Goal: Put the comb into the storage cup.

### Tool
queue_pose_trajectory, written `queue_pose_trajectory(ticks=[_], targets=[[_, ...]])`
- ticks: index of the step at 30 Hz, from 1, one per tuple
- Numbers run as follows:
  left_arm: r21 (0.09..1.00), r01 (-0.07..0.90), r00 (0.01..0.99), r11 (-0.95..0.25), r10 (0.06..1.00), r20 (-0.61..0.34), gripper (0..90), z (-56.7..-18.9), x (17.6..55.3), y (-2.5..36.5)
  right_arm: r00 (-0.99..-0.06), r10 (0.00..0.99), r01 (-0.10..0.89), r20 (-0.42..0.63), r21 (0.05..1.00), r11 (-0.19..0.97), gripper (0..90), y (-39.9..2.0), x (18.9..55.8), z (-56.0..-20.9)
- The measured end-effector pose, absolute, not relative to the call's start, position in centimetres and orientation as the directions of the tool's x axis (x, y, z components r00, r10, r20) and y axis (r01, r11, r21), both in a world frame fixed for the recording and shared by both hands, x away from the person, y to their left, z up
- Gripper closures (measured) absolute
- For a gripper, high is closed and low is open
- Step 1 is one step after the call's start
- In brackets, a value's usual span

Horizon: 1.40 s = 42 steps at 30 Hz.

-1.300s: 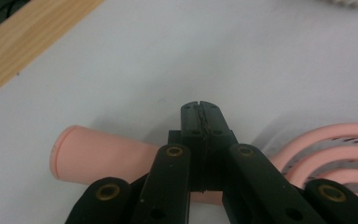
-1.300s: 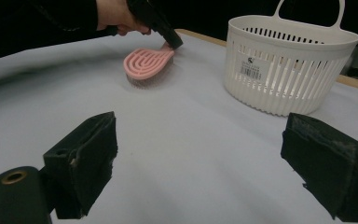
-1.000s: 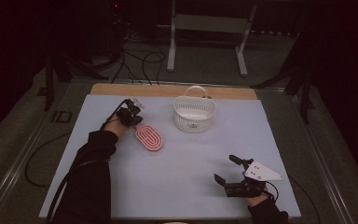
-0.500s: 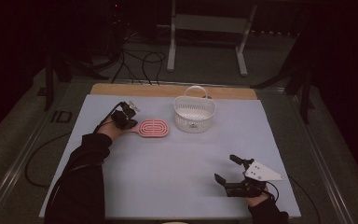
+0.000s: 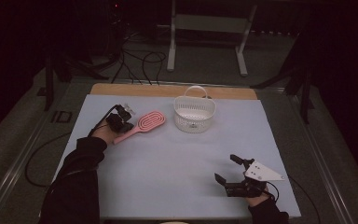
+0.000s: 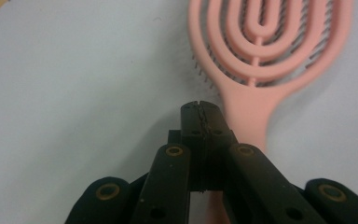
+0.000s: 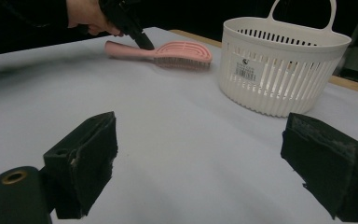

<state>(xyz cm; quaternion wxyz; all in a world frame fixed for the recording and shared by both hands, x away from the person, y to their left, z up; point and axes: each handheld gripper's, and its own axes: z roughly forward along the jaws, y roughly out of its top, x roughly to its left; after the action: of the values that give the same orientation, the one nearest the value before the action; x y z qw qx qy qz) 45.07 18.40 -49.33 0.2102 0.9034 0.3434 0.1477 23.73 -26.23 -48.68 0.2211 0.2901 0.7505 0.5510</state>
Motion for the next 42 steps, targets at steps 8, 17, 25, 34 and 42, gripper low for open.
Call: queue_pose_trajectory(ticks=[8, 17, 25, 34, 42], targets=[[0.467, 0.559, 0.736, -0.685, 0.669, 0.101, 90.0, -49.1, 44.3, 18.5, -0.733, 0.68, 0.193, -0.011, 0.955, 0.224, 10.4, -26.2, 23.7, -48.6], [0.462, 0.57, 0.735, -0.68, 0.673, 0.082, 90.0, -49.2, 43.2, 18.3, -0.731, 0.682, 0.193, -0.013, 0.955, 0.225, 10.4, -26.2, 23.7, -48.6], [0.459, 0.611, 0.703, -0.646, 0.708, 0.062, 90.0, -48.6, 43.0, 19.4, -0.73, 0.684, 0.195, -0.008, 0.956, 0.22, 10.5, -26.2, 23.7, -48.6], [0.454, 0.658, 0.669, -0.6, 0.743, 0.013, 90.0, -47.7, 42.6, 19.9, -0.729, 0.684, 0.193, -0.008, 0.957, 0.217, 10.4, -26.2, 23.6, -48.6], [0.427, 0.685, 0.657, -0.59, 0.754, -0.012, 86.2, -46.6, 42.2, 19.3, -0.726, 0.688, 0.2, -0.002, 0.956, 0.214, 10.4, -26.2, 23.7, -48.7]])
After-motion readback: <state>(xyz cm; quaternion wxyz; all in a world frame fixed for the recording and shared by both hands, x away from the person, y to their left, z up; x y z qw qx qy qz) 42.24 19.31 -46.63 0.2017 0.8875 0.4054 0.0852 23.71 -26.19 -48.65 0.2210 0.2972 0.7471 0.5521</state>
